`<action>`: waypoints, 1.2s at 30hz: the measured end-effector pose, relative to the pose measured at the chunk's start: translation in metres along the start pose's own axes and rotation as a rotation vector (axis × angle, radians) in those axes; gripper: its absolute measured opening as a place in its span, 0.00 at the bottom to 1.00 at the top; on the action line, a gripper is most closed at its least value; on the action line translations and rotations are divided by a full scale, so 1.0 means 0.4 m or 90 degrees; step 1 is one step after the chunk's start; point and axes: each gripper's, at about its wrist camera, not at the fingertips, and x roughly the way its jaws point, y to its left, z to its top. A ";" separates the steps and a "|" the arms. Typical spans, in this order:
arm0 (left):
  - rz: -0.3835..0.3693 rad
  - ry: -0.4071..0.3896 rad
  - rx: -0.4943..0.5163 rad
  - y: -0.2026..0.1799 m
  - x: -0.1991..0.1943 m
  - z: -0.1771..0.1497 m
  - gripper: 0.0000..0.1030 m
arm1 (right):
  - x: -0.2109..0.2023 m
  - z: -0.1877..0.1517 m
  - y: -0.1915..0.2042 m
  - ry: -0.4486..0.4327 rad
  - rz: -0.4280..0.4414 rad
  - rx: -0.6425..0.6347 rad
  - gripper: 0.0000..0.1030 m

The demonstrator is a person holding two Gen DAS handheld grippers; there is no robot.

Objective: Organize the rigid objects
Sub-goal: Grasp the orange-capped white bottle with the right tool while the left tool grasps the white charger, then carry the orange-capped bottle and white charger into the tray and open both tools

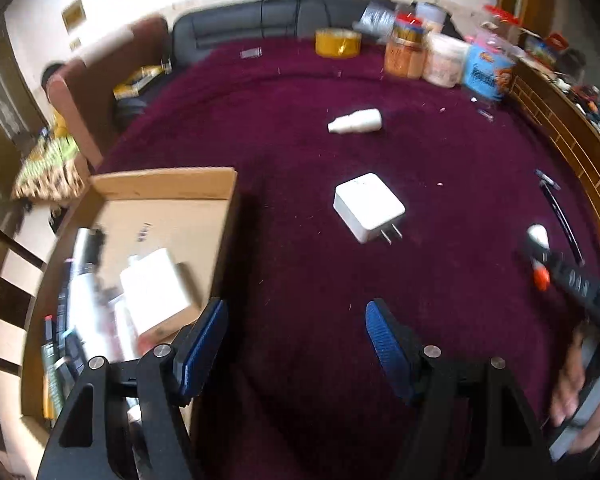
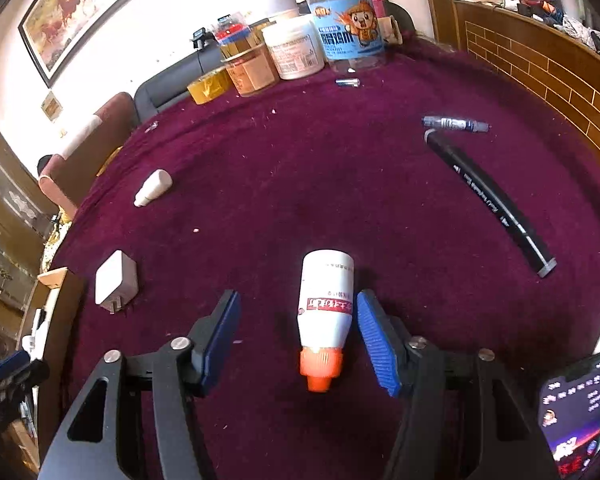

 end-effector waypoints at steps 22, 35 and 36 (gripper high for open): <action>0.068 0.098 -0.025 -0.146 0.215 0.217 0.74 | 0.003 -0.020 0.047 -0.005 -0.004 -0.069 0.26; -0.001 0.118 -0.030 -0.074 0.175 0.114 0.47 | 0.000 -0.031 0.069 0.018 0.086 -0.088 0.25; -0.019 0.116 -0.031 -0.063 0.155 0.086 0.47 | -0.001 -0.035 0.079 0.020 0.099 -0.099 0.25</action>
